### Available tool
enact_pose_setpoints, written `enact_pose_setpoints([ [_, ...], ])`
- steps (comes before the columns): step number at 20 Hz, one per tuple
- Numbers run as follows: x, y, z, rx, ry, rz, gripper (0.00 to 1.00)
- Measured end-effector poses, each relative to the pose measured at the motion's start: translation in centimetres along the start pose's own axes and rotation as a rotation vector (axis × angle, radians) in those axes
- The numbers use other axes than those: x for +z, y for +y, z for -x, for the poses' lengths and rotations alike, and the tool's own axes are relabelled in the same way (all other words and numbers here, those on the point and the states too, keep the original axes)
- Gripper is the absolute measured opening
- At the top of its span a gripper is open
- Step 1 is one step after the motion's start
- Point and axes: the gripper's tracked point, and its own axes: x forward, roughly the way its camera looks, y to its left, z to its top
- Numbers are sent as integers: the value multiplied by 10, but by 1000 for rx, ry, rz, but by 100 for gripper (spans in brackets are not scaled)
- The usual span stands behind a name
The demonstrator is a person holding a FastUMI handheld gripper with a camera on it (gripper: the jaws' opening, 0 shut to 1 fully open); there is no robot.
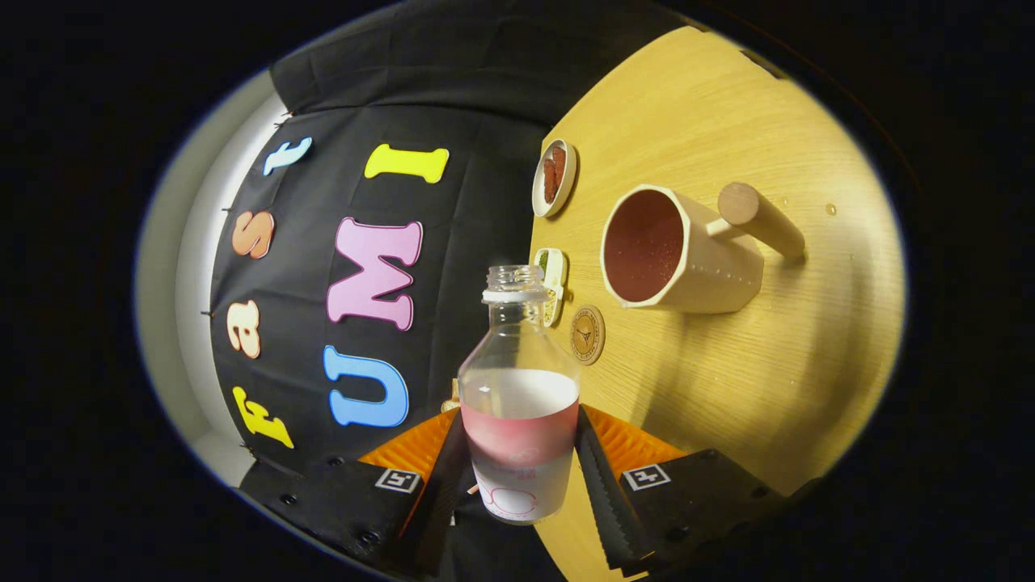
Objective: Take the bottle from table, then pour the juice into the cup, finally place the bottle on the coaster
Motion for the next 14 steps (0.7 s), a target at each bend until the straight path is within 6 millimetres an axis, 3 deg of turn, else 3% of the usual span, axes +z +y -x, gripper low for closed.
enact_pose_setpoints([
  [10, -2, -12, -3, -27, -4, -156, 75],
  [14, 4, -3, -6, -15, -29, -232, 75],
])
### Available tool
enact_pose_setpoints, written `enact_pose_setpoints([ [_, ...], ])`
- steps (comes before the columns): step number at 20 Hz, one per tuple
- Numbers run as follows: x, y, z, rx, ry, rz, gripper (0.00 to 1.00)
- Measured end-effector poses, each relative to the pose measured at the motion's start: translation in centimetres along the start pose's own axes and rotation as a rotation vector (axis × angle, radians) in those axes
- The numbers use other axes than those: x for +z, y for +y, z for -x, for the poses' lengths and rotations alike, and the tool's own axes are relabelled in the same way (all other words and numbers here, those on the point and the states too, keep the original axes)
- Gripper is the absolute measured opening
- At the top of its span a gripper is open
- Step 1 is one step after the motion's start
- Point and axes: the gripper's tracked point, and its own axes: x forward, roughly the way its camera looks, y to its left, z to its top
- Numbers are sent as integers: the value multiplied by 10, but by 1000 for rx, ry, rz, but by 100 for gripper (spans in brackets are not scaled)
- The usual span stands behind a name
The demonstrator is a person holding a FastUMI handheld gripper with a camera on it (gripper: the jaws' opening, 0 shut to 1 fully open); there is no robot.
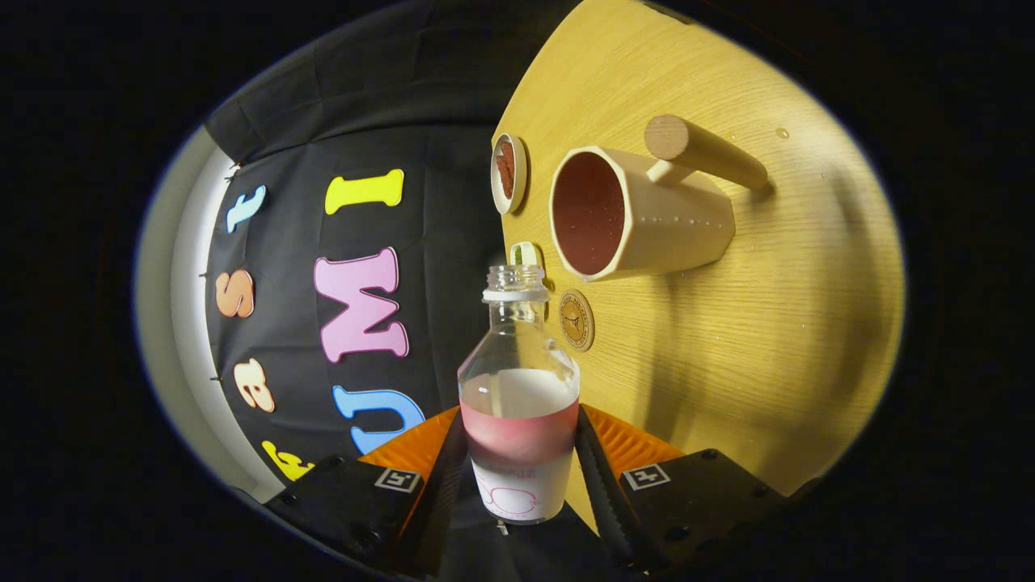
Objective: Take the bottle from table, then pour the juice into the cup, finally place the bottle on the coaster
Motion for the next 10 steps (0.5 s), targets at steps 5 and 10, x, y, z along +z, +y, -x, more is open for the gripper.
enact_pose_setpoints([
  [5, 9, 4, -5, 17, -39, -134, 75],
  [10, 10, 0, -2, 17, -47, -202, 75],
])
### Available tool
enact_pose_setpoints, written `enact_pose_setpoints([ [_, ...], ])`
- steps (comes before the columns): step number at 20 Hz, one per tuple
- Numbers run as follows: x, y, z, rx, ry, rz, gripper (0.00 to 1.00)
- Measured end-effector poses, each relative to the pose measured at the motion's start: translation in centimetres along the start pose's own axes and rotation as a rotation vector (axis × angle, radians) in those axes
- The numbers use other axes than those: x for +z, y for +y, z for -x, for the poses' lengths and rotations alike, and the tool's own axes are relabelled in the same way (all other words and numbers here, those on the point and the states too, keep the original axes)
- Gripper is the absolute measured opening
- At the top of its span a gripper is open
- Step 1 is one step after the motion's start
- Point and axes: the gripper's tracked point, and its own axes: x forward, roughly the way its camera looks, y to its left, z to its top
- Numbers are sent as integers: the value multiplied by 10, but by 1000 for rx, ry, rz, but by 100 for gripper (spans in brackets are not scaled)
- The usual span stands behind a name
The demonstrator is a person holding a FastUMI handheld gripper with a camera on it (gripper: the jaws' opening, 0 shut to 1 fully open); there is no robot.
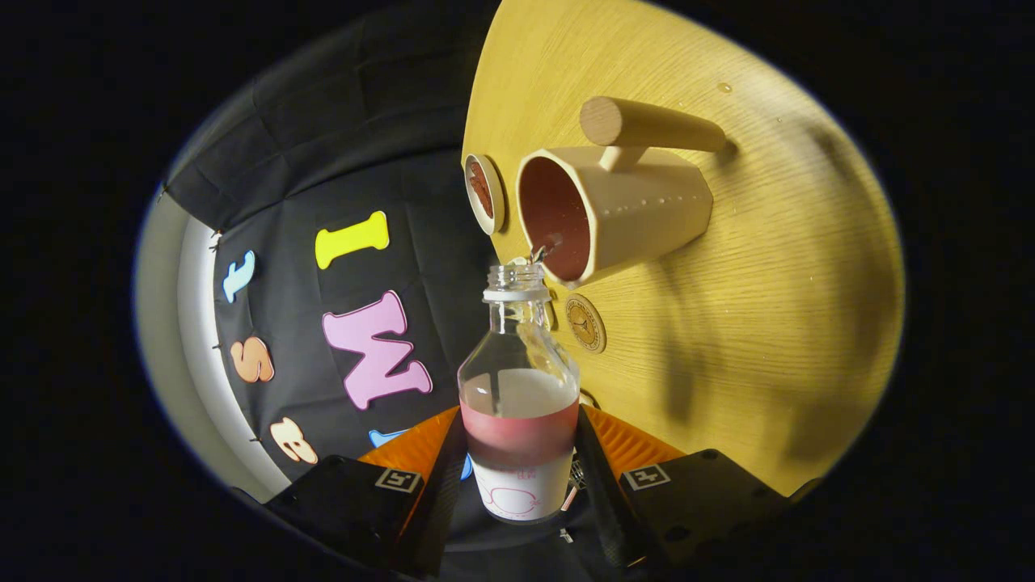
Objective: Take the bottle from table, then pour the juice into the cup, finally place the bottle on the coaster
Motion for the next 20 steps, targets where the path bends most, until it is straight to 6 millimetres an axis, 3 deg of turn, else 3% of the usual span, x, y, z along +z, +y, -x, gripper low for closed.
enact_pose_setpoints([
  [9, 1, 9, -10, 7, -8, -77, 75],
  [20, 15, 21, -6, -17, 6, -263, 75],
])
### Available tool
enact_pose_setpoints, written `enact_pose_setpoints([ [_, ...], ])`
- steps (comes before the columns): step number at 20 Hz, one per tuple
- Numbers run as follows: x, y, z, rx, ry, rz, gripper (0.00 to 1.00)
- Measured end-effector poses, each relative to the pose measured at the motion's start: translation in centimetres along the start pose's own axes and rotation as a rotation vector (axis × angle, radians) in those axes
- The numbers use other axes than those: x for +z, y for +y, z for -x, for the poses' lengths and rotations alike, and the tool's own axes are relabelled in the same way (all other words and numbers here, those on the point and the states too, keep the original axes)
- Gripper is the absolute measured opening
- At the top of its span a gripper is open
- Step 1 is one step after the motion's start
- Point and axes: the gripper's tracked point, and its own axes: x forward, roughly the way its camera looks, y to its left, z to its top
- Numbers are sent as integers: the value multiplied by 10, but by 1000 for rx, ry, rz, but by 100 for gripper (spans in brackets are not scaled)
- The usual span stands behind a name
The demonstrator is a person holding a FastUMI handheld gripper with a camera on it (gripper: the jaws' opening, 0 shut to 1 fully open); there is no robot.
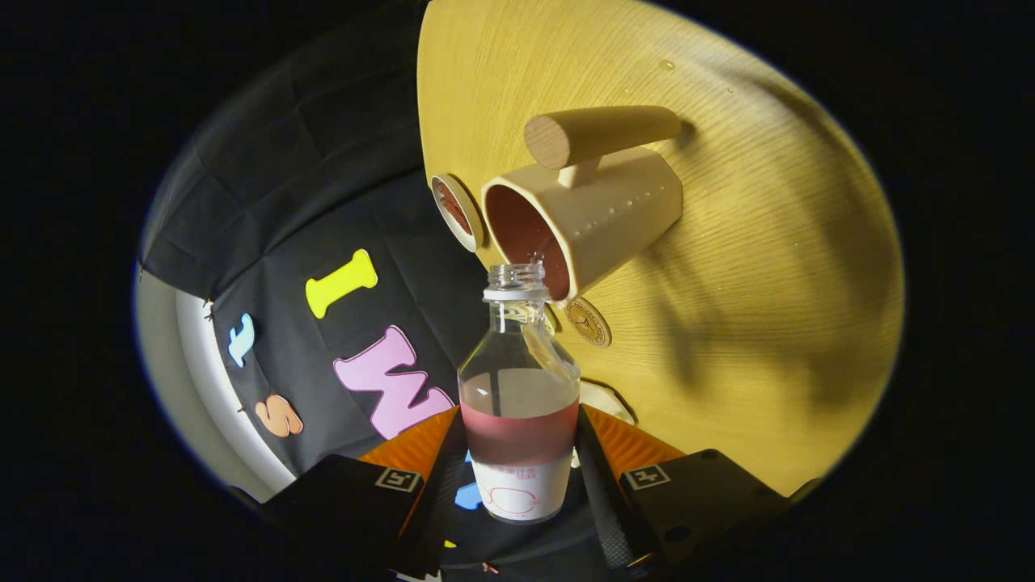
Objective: Take the bottle from table, then pour the juice into the cup, finally place the bottle on the coaster
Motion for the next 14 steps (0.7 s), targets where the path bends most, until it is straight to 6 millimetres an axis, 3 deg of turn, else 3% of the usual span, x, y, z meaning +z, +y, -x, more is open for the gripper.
enact_pose_setpoints([
  [7, -4, 14, 1, -47, 53, -90, 76],
  [14, -10, 16, 3, -109, 93, -145, 75],
])
